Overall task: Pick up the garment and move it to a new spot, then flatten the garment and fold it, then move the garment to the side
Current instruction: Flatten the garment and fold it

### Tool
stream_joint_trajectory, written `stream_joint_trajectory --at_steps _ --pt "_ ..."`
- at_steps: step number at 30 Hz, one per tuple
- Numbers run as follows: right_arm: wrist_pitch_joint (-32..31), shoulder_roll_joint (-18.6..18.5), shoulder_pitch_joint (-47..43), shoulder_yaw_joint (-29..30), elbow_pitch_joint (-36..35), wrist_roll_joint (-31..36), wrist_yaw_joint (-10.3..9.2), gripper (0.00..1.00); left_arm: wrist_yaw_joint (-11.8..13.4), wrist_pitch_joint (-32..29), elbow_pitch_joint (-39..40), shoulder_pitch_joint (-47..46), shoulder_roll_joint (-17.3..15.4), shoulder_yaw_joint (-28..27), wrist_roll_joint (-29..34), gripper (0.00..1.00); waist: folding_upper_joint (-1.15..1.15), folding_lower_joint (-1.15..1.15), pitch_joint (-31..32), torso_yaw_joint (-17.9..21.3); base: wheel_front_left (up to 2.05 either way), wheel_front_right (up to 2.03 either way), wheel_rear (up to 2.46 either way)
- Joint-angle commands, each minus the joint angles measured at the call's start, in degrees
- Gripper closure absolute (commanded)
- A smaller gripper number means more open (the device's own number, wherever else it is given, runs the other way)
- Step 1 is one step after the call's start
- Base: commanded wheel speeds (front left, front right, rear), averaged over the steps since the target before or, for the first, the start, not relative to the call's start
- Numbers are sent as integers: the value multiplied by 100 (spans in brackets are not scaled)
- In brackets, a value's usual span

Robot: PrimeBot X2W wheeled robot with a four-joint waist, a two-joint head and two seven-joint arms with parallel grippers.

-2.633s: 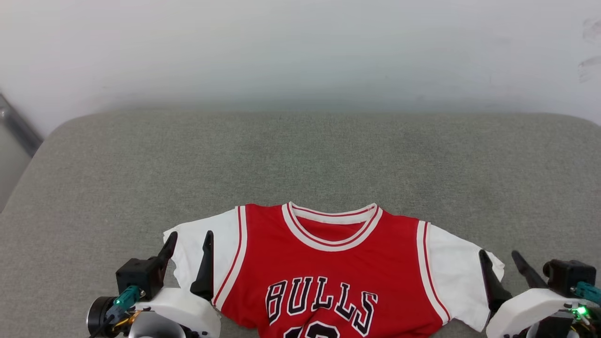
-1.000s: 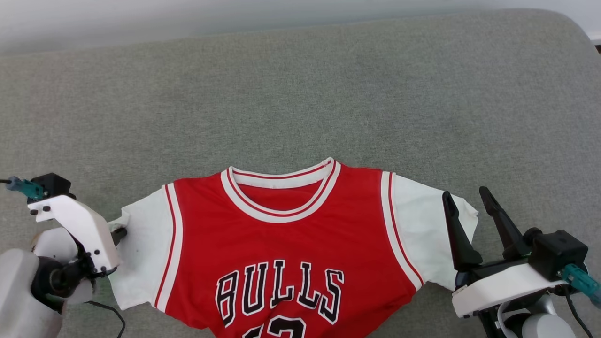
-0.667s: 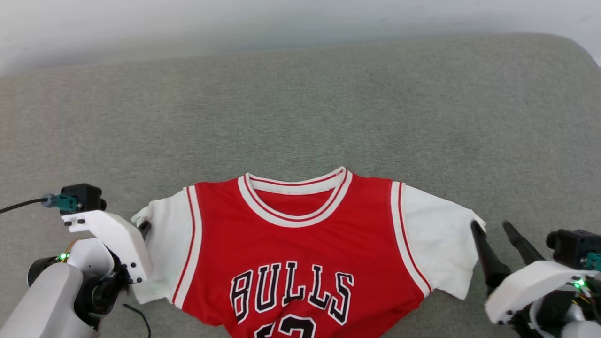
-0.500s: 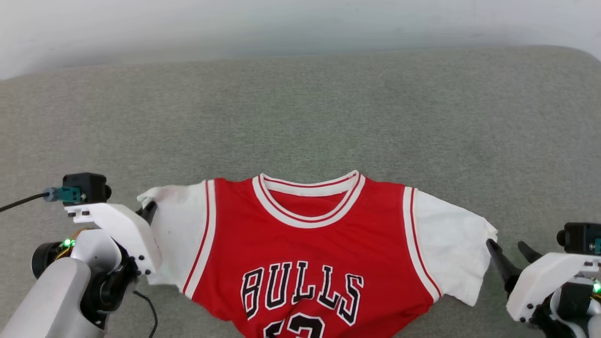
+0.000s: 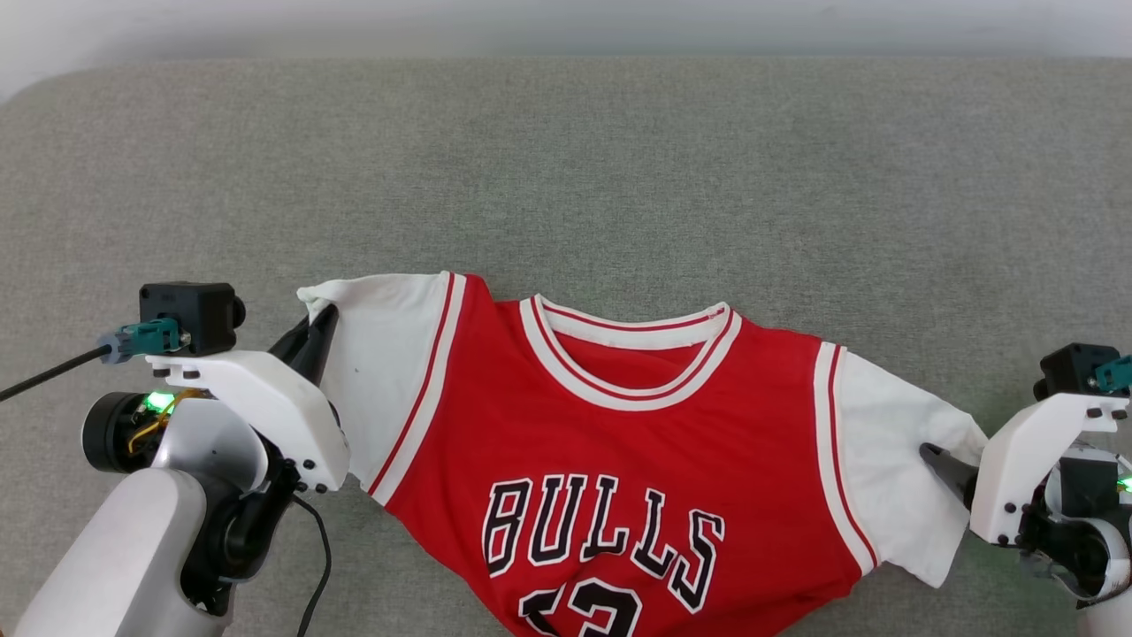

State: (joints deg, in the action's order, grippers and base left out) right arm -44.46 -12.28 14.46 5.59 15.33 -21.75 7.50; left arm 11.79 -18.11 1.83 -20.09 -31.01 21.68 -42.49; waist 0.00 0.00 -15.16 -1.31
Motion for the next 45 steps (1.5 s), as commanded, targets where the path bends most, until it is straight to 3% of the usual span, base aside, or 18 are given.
stream_joint_trajectory --at_steps 1,2,8,17,27,37,45 --pt "-133 136 -112 -138 282 -22 -2 66 28 40 17 -56 0 -9 40 100 0 0 -28 -30 0 0 0" --pt "-226 166 -114 -172 374 -86 -2 100 32 50 31 -60 4 1 51 100 0 0 -37 -39 0 0 0" --pt "-246 11 42 -229 445 -242 -2 100 13 189 -10 -57 20 -10 81 100 0 0 49 -12 0 0 0" --pt "638 -437 798 -532 -6 -118 -3 100 -57 514 -333 -515 62 -117 189 100 0 0 602 188 0 0 0" --pt "1432 -576 2316 -917 783 -7 -3 100 -351 966 -1594 -1886 390 -185 293 100 0 0 1003 354 0 0 0" --pt "2411 -676 4546 -1086 1735 160 -3 100 -753 1576 -3209 -4140 686 -247 530 100 0 0 188 442 0 0 0" --pt "3229 -780 6367 -1128 2161 498 -3 100 -954 2172 -3875 -5923 764 -348 716 100 0 0 -795 492 0 0 0"
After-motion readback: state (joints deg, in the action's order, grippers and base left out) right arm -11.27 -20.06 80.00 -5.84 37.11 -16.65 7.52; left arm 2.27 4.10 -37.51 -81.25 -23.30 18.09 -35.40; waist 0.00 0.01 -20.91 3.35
